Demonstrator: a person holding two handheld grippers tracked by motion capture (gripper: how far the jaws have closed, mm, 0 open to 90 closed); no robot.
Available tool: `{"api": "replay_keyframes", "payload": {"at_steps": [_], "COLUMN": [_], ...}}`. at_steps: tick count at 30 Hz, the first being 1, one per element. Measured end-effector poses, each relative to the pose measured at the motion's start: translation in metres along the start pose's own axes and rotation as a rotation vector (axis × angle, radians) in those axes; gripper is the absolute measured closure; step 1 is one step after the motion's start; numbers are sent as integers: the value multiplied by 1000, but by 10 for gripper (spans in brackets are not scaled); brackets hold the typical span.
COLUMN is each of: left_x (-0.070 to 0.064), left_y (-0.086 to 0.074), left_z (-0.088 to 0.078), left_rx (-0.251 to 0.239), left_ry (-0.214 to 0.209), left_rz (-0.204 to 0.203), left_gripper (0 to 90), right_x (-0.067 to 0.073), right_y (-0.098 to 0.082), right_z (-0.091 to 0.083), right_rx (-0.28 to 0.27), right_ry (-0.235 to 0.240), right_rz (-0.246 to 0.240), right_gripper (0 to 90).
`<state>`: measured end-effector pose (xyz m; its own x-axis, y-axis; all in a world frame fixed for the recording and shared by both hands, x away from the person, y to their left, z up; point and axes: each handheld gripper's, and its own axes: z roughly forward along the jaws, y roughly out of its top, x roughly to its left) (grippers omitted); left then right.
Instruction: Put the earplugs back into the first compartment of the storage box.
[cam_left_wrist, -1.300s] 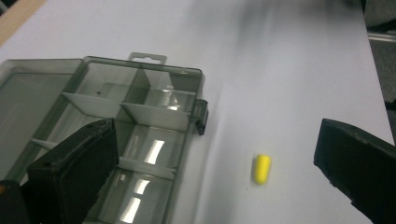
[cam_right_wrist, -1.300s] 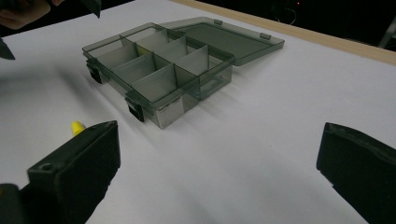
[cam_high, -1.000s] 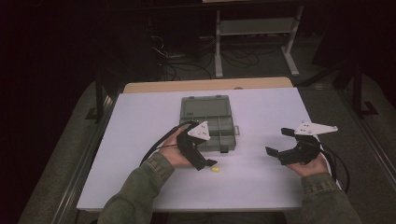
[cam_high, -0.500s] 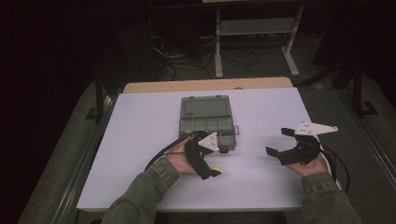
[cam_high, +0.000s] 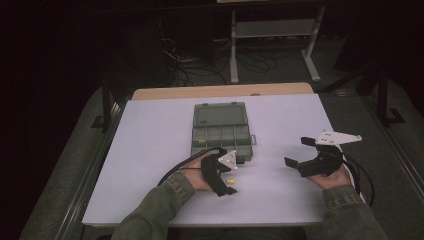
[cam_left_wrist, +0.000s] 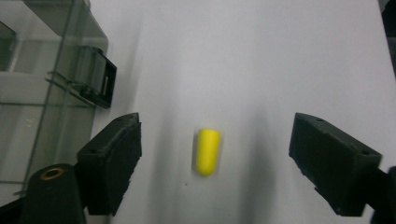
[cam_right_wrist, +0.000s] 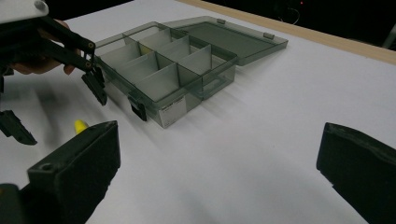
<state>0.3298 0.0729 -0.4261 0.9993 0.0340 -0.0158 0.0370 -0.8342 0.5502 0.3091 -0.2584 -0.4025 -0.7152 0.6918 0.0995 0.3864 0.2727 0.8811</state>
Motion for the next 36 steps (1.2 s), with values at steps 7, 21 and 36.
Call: {"api": "replay_keyframes", "payload": {"at_steps": [7, 21, 36], "left_x": [-1, 6, 11], "left_y": [-3, -4, 4], "left_z": [5, -1, -41], "left_rx": [28, -5, -86], "left_ry": [33, -36, -7], "left_rz": [24, 2, 7], "left_gripper": [333, 789, 804], "right_x": [0, 0, 0], "right_y": [0, 0, 0], "right_z": [0, -1, 0], "right_rx": [-5, -6, -1], "right_ry": [1, 0, 0], "right_rz": [-6, -6, -4], "right_gripper": [0, 0, 0]}}
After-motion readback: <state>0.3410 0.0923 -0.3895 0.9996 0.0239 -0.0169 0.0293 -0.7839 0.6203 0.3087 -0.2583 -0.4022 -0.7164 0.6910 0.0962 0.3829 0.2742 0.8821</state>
